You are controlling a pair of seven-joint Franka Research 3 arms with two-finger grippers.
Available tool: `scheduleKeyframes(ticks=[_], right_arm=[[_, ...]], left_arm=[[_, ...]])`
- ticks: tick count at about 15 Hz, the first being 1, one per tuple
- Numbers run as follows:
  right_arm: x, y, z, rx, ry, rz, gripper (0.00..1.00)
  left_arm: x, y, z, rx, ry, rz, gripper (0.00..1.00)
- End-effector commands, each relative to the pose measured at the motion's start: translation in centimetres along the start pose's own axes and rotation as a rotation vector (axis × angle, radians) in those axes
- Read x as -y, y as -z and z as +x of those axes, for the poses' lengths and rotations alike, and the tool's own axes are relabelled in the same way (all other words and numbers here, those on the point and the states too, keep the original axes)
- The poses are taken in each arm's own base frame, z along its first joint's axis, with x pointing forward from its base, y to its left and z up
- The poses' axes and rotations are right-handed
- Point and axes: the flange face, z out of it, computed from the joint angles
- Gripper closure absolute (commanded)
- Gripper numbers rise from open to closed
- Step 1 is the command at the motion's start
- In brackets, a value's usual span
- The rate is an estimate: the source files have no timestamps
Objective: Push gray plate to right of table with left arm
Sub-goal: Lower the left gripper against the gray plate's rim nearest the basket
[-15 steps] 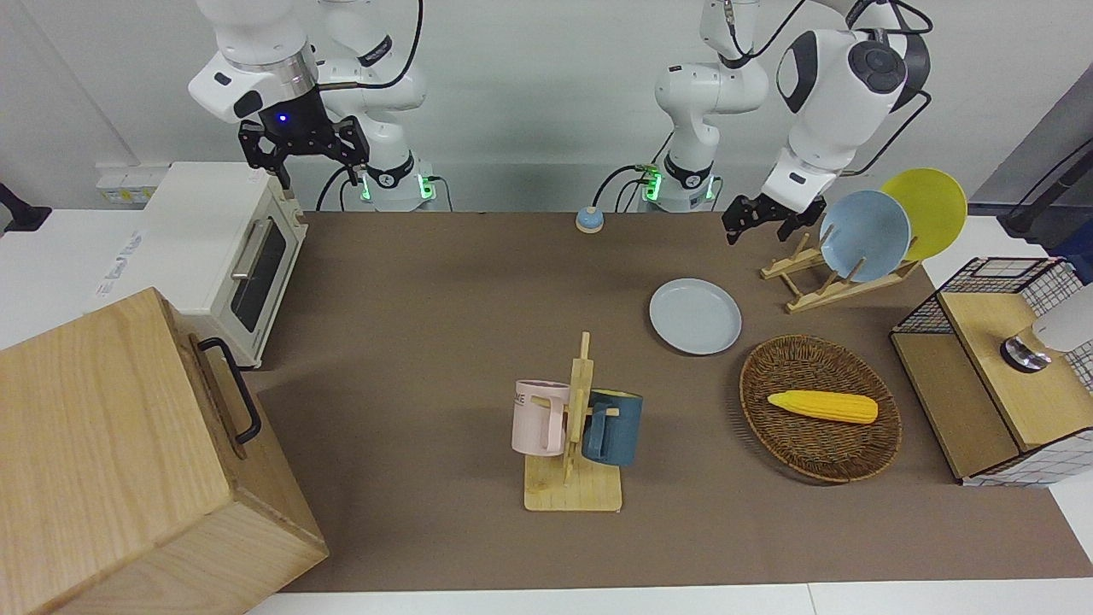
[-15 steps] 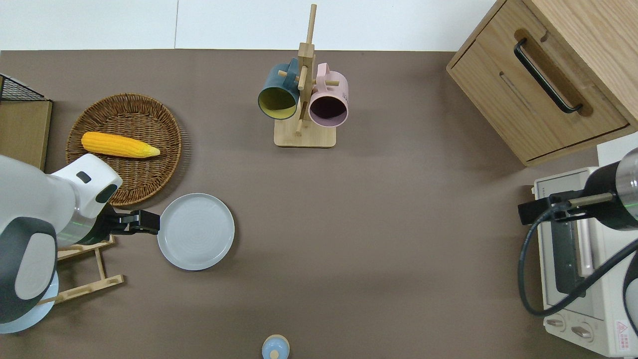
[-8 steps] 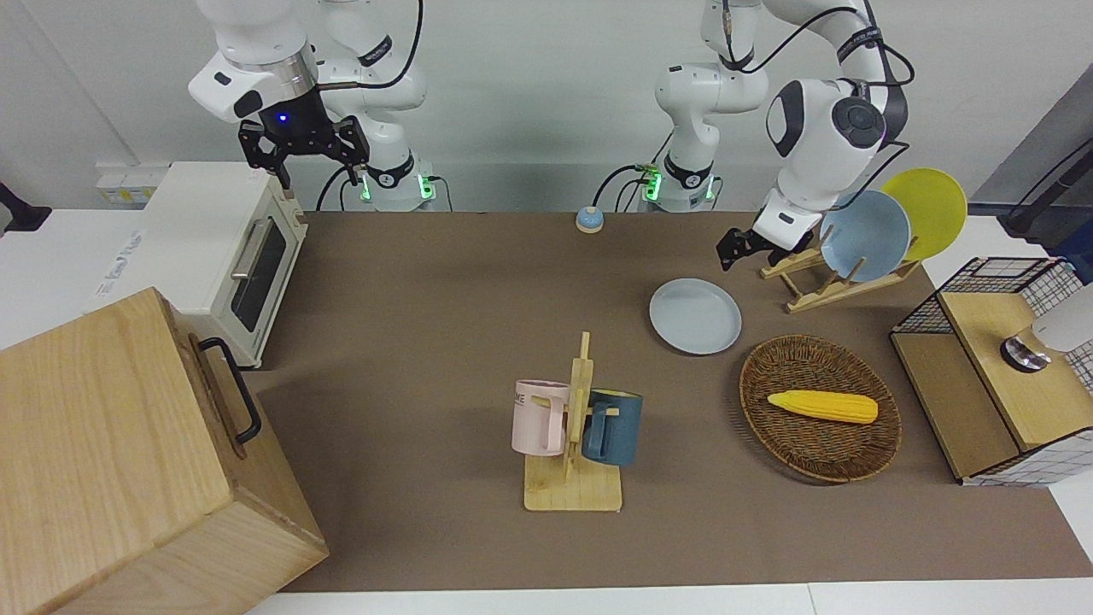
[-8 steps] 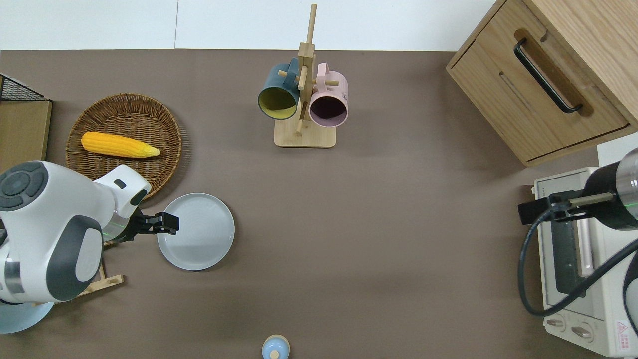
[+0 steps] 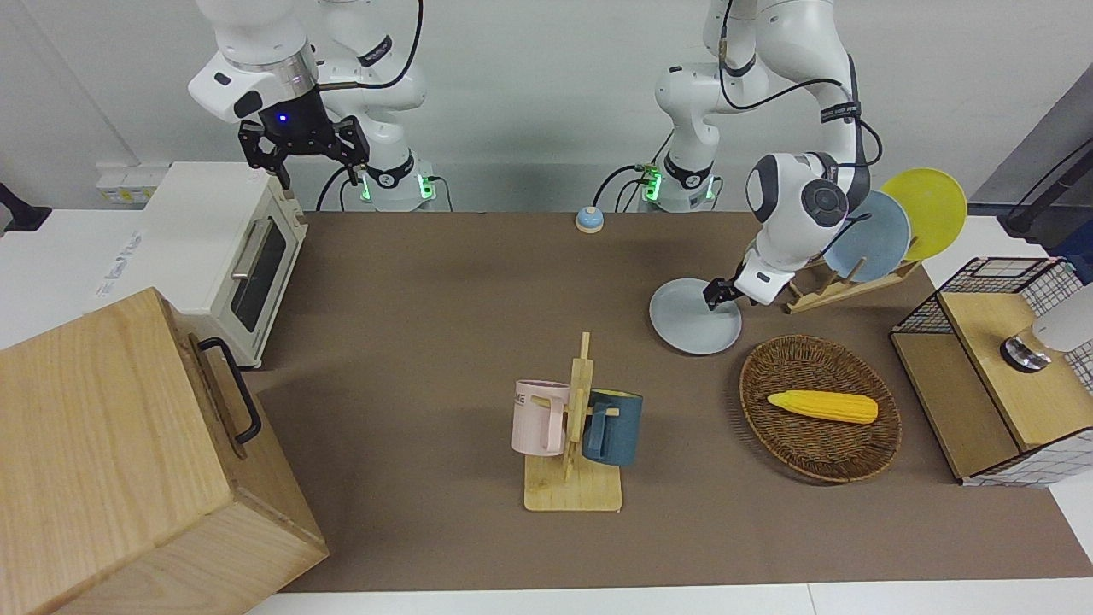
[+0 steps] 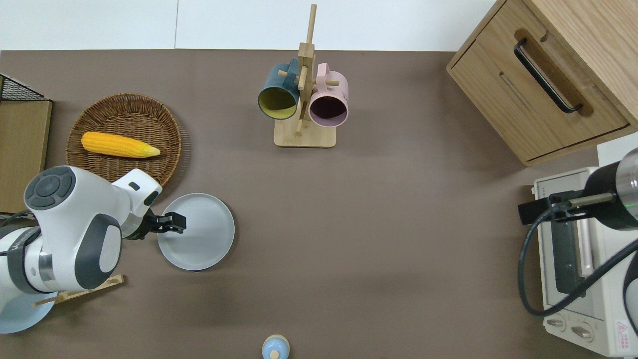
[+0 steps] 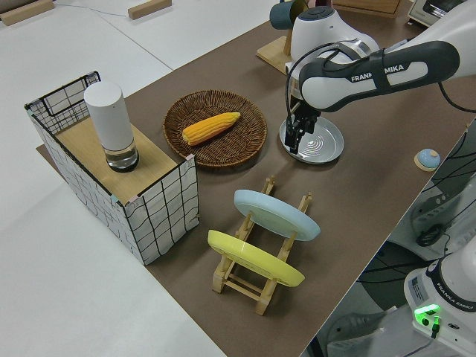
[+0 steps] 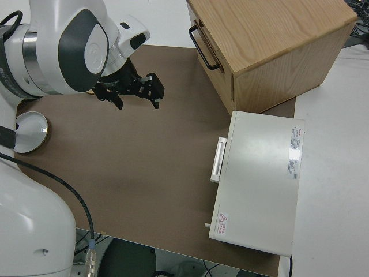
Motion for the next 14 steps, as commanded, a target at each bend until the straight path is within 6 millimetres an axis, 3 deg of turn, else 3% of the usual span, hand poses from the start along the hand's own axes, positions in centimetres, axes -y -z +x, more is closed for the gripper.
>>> scheduleKeyframes(ticks=[1, 4, 6, 8, 11, 14], right_arm=[[-0.3, 0.3, -0.5, 0.005, 0.001, -0.01, 0.005], [-0.3, 0.3, -0.5, 0.005, 0.001, -0.01, 0.005], [-0.3, 0.3, -0.5, 0.005, 0.001, -0.012, 0.005], [-0.3, 0.3, -0.5, 0.005, 0.001, -0.01, 0.005], [-0.3, 0.3, -0.5, 0.005, 0.001, -0.01, 0.005], [-0.3, 0.3, -0.5, 0.005, 0.001, -0.01, 0.005]], left_arm=[[0.6, -1.8, -0.5, -0.015, -0.002, -0.001, 0.05], [1.1, -2.5, -0.7, -0.014, -0.015, -0.001, 0.06], [1.5, -2.7, -0.6, -0.009, -0.012, -0.002, 0.12], [2.2, -3.0, -0.4, -0.005, 0.001, -0.006, 0.26], [2.3, -3.2, -0.3, -0.006, 0.003, -0.006, 0.57], [2.2, -3.4, -0.2, -0.001, 0.019, -0.027, 0.76]])
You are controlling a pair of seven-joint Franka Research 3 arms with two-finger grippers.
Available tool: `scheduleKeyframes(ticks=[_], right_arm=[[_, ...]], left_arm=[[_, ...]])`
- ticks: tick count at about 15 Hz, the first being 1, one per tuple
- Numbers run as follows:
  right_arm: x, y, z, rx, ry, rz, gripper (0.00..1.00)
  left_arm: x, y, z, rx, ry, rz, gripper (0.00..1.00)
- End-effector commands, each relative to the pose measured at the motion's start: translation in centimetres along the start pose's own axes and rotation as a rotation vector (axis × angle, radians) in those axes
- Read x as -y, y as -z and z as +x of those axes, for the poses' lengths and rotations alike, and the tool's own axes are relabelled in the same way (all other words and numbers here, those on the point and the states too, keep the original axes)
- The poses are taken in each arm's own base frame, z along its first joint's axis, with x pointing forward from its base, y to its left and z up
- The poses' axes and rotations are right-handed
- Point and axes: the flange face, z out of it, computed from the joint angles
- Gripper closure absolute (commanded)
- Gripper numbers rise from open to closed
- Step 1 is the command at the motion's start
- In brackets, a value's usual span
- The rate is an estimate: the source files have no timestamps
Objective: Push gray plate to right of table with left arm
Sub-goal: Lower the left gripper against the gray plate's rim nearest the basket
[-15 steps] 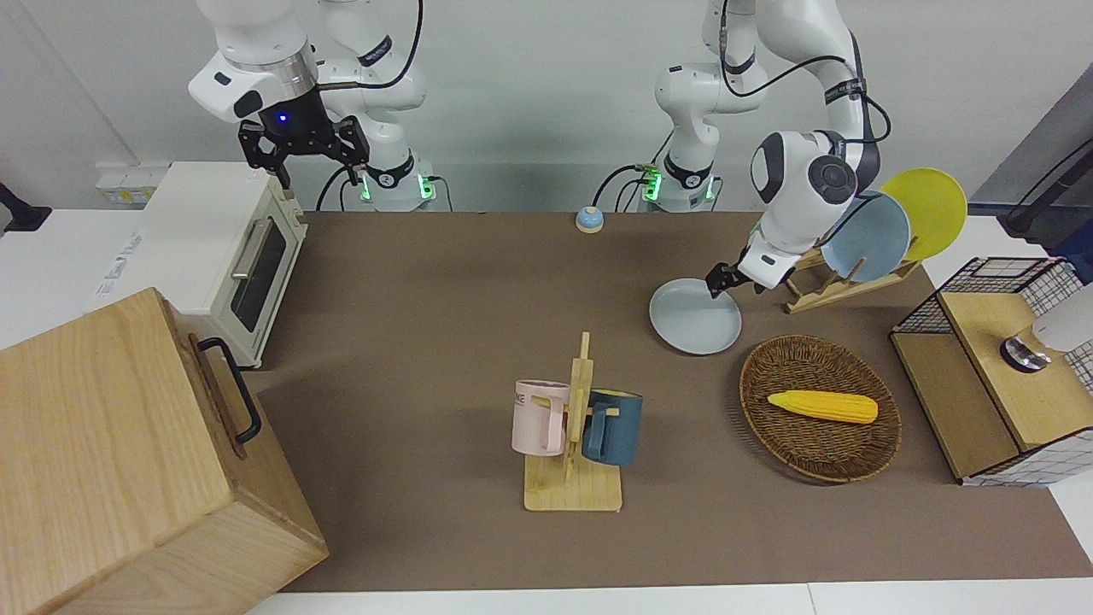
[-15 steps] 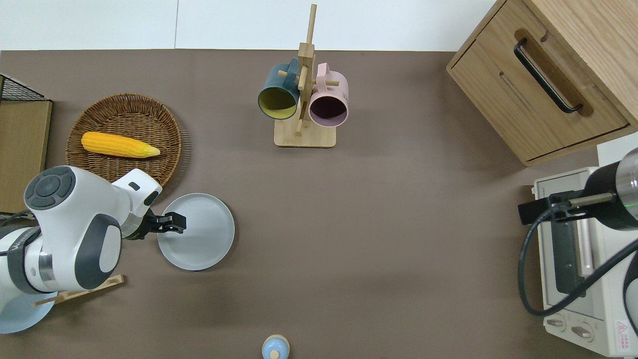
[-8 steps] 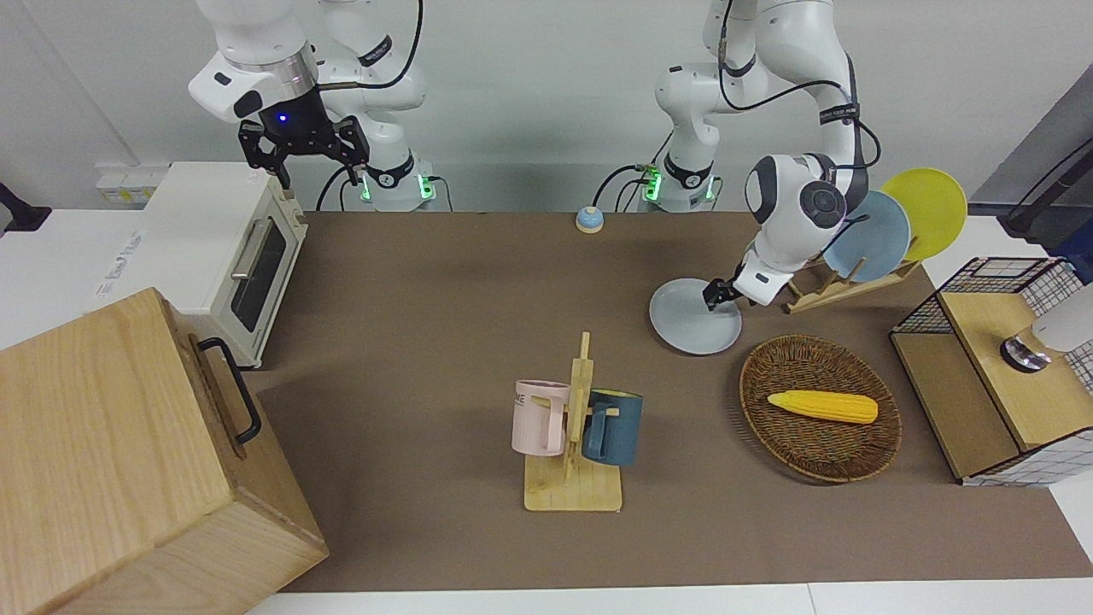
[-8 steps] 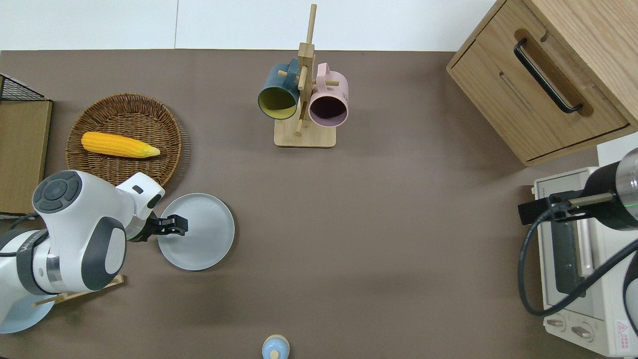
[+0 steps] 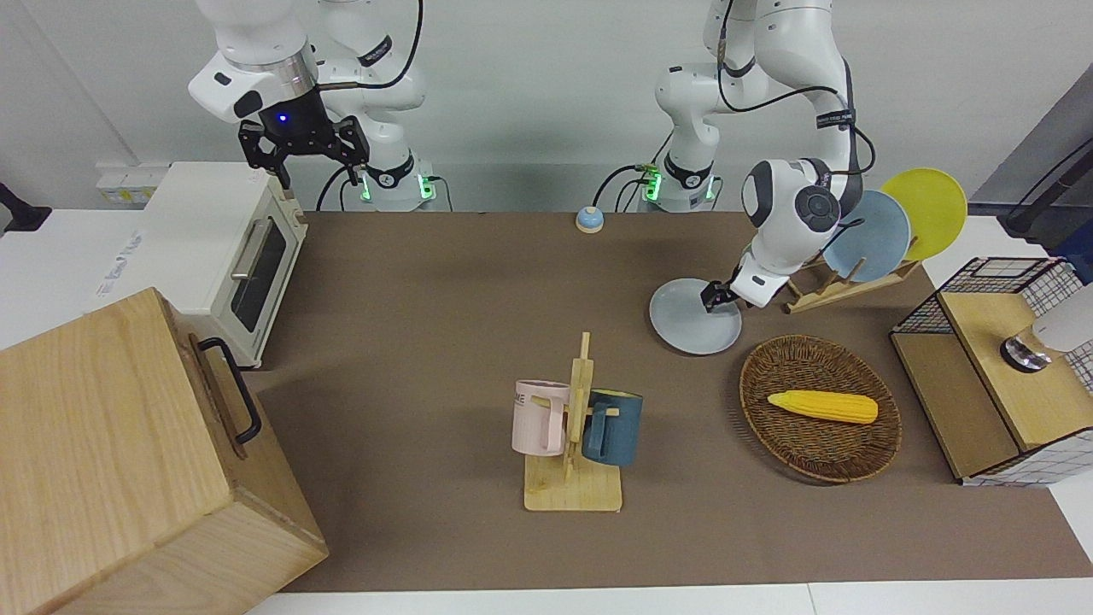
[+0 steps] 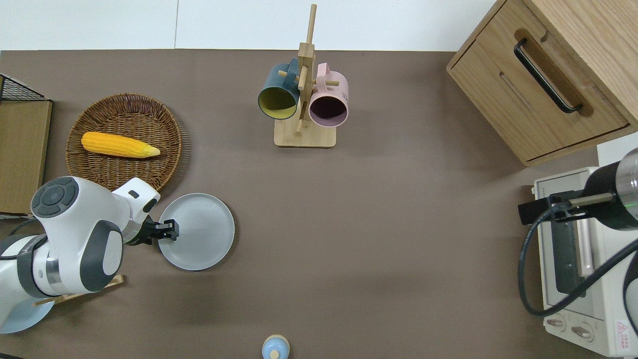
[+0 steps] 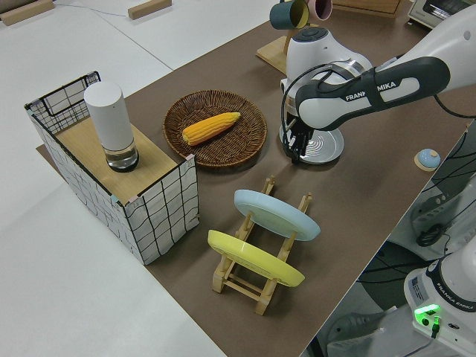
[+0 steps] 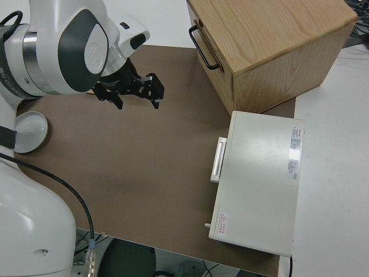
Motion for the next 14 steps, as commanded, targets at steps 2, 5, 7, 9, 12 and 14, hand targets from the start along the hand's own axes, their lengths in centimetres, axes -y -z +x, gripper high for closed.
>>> scheduleKeyframes(ticks=[2, 5, 7, 9, 12, 14], right_arm=[[-0.3, 0.3, -0.5, 0.005, 0.001, -0.01, 0.005], [-0.3, 0.3, -0.5, 0.005, 0.001, -0.01, 0.005], [-0.3, 0.3, -0.5, 0.005, 0.001, -0.01, 0.005], [-0.3, 0.3, -0.5, 0.005, 0.001, -0.01, 0.005], [-0.3, 0.3, -0.5, 0.006, 0.001, -0.01, 0.005], [-0.3, 0.3, -0.5, 0.005, 0.001, -0.01, 0.005]], left_arm=[[0.2, -0.7, 0.0, -0.006, 0.004, -0.023, 0.93], [0.0, -0.8, 0.0, -0.006, -0.011, -0.023, 1.0], [0.0, -0.8, -0.1, -0.001, -0.036, -0.027, 1.0], [-0.6, -0.9, -0.2, 0.006, -0.051, -0.032, 1.0], [-2.1, -1.0, -0.5, 0.014, -0.07, -0.041, 1.0], [-4.0, -1.1, -0.9, 0.022, -0.069, -0.075, 1.0]])
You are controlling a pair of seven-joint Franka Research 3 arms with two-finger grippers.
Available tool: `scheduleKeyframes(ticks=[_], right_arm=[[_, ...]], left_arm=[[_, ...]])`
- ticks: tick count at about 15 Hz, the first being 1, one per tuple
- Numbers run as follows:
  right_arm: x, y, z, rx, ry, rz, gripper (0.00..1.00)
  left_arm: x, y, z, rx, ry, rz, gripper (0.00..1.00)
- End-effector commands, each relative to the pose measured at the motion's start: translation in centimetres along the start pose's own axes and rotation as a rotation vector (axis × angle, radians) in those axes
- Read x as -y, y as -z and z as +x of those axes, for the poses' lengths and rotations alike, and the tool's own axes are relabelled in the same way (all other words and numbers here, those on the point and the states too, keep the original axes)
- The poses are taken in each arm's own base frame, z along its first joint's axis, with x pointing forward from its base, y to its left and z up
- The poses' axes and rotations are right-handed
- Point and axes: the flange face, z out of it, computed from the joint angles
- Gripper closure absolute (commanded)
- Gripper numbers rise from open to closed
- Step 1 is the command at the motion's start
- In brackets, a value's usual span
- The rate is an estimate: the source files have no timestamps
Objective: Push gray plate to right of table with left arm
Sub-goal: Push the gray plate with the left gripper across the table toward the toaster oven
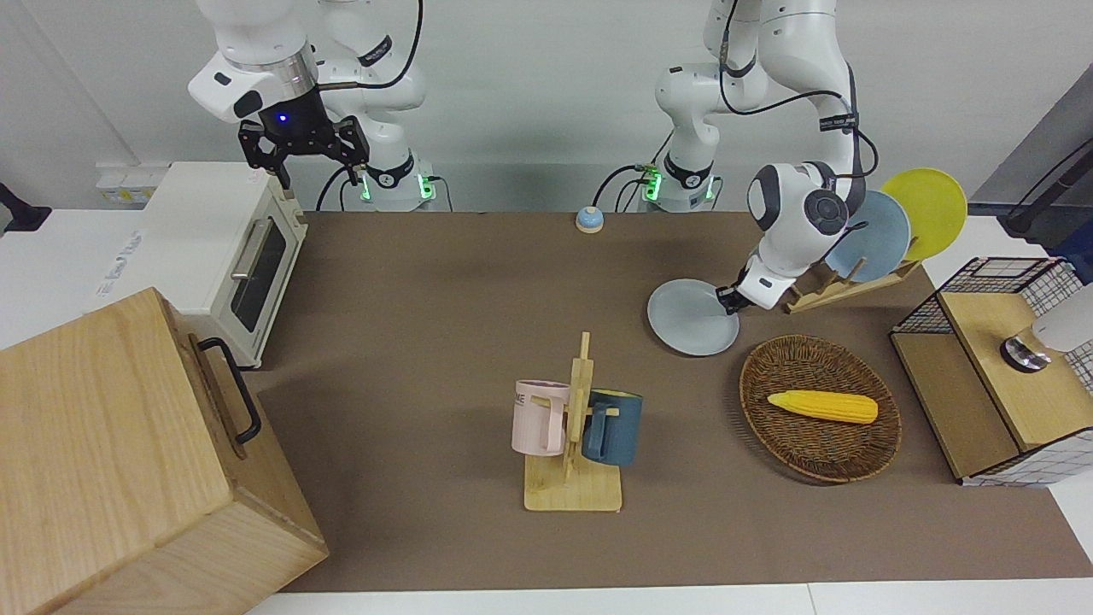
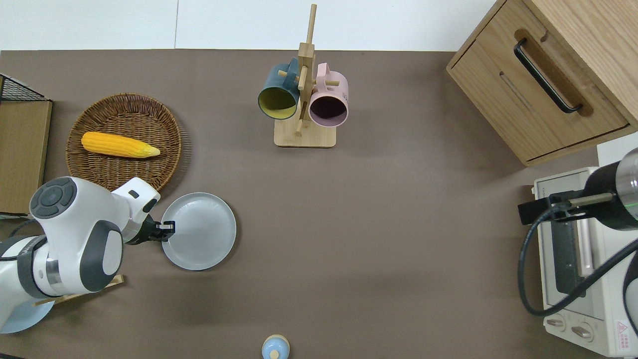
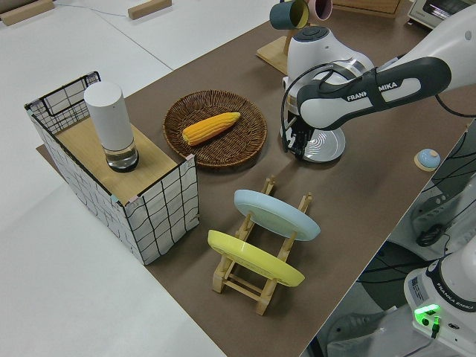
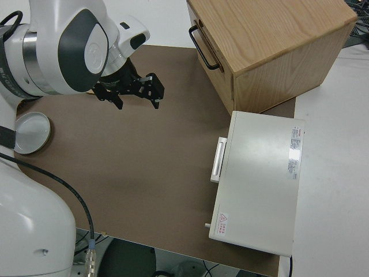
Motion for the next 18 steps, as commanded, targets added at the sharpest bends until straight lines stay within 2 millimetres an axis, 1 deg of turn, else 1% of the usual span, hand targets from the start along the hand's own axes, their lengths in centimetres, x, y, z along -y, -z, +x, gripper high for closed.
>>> scheduleKeyframes(ticks=[1, 2, 4, 5, 6, 8, 10, 13, 18], right_arm=[[-0.3, 0.3, -0.5, 0.005, 0.001, -0.01, 0.005], [-0.3, 0.3, -0.5, 0.005, 0.001, -0.01, 0.005], [-0.3, 0.3, -0.5, 0.006, 0.001, -0.01, 0.005], [-0.3, 0.3, -0.5, 0.005, 0.001, -0.01, 0.005], [-0.3, 0.3, -0.5, 0.005, 0.001, -0.01, 0.005], [-0.3, 0.3, -0.5, 0.005, 0.001, -0.01, 0.005], [-0.3, 0.3, -0.5, 0.005, 0.001, -0.01, 0.005], [-0.3, 0.3, -0.5, 0.005, 0.001, -0.01, 0.005], [-0.3, 0.3, -0.5, 0.005, 0.001, -0.01, 0.005]], left_arm=[[-3.5, -1.4, -0.8, 0.028, -0.024, -0.051, 1.0], [-5.0, -1.5, -1.1, 0.033, -0.028, -0.062, 1.0], [-7.1, -1.7, -1.6, 0.039, -0.02, -0.068, 1.0], [-8.6, -1.9, -2.0, 0.04, -0.023, -0.074, 1.0], [-9.7, -1.9, -2.3, 0.038, -0.009, -0.085, 1.0], [-12.5, -2.0, -3.0, 0.042, 0.005, -0.103, 1.0], [-14.9, -2.2, -3.8, 0.048, 0.003, -0.119, 1.0], [-18.9, -2.3, -5.1, 0.017, 0.03, -0.143, 1.0], [-24.0, -3.0, -6.7, -0.026, 0.081, -0.194, 1.0]])
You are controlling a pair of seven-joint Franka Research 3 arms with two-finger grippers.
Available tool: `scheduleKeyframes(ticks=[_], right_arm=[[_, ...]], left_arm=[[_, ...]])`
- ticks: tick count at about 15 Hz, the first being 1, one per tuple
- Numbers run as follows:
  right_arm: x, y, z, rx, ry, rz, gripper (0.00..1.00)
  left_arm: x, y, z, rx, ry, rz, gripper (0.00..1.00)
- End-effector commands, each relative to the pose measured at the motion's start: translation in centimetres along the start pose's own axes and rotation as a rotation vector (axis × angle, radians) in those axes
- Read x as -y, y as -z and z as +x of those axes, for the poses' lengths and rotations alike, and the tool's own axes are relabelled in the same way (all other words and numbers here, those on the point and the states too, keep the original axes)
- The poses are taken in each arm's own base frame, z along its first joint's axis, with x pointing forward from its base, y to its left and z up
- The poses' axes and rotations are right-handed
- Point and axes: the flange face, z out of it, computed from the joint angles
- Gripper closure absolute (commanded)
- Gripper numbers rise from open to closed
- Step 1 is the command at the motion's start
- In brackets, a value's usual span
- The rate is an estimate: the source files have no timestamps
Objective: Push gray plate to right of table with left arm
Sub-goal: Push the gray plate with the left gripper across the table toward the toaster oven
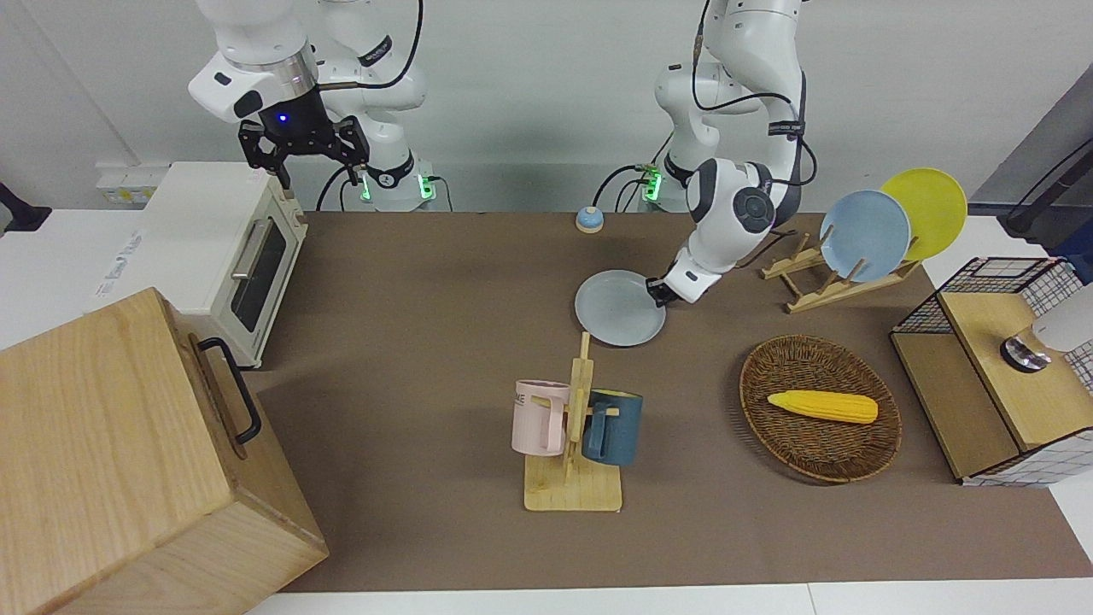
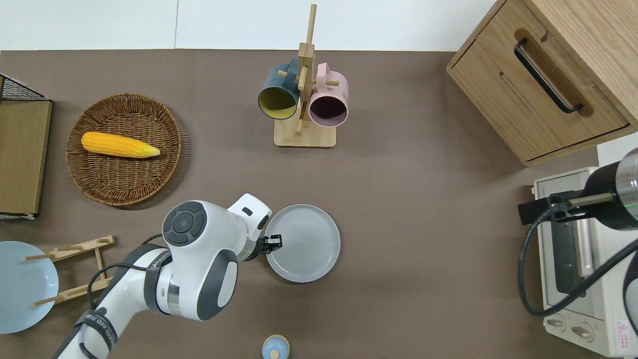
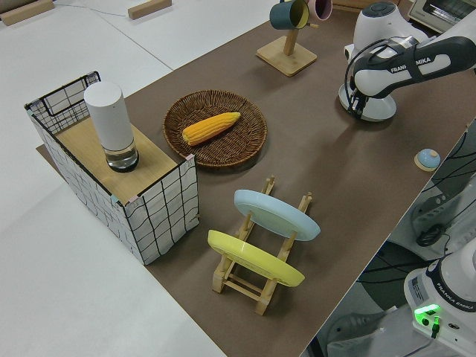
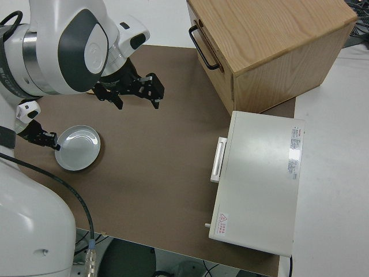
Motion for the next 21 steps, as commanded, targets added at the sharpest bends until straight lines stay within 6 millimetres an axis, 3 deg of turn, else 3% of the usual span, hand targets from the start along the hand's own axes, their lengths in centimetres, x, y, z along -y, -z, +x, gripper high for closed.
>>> scheduleKeyframes(ticks=[1, 12, 21], right_arm=[[-0.3, 0.3, -0.5, 0.005, 0.001, -0.01, 0.005], [-0.3, 0.3, -0.5, 0.005, 0.001, -0.01, 0.005], [-0.3, 0.3, -0.5, 0.005, 0.001, -0.01, 0.005]], left_arm=[[-3.2, -1.4, -0.9, -0.026, 0.048, -0.05, 1.0], [-13.1, -3.4, -3.0, -0.054, 0.087, -0.13, 1.0], [-17.2, -7.8, -4.9, -0.075, 0.064, -0.161, 1.0]])
